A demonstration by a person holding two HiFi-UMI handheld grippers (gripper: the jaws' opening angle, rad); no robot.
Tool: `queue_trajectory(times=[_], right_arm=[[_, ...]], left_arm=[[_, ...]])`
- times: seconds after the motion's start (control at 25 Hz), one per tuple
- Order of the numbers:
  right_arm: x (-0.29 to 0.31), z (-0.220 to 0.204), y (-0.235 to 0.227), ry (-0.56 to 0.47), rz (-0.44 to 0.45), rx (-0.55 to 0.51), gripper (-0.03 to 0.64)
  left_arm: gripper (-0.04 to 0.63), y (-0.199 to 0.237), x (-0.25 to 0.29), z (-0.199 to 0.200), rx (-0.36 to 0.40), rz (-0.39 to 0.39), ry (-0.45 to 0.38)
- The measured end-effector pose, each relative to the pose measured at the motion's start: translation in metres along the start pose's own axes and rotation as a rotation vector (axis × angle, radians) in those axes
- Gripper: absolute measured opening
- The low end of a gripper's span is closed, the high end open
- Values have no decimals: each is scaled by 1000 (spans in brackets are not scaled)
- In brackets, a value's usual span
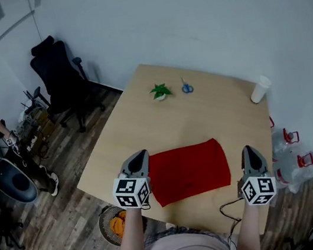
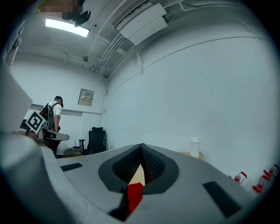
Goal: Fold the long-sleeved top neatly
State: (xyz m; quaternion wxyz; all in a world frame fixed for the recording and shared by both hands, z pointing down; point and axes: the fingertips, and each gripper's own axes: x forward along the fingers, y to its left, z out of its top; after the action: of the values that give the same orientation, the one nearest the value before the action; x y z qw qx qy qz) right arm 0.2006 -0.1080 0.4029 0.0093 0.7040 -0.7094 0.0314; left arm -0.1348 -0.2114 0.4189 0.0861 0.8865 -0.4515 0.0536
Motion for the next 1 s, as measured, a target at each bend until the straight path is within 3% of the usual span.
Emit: queue_trajectory(times=[1.0], right_arm=[[-4,-9,-5,23,-10,-1,6]], left_arm=[[2,-7,1,-9,8,-17,31]])
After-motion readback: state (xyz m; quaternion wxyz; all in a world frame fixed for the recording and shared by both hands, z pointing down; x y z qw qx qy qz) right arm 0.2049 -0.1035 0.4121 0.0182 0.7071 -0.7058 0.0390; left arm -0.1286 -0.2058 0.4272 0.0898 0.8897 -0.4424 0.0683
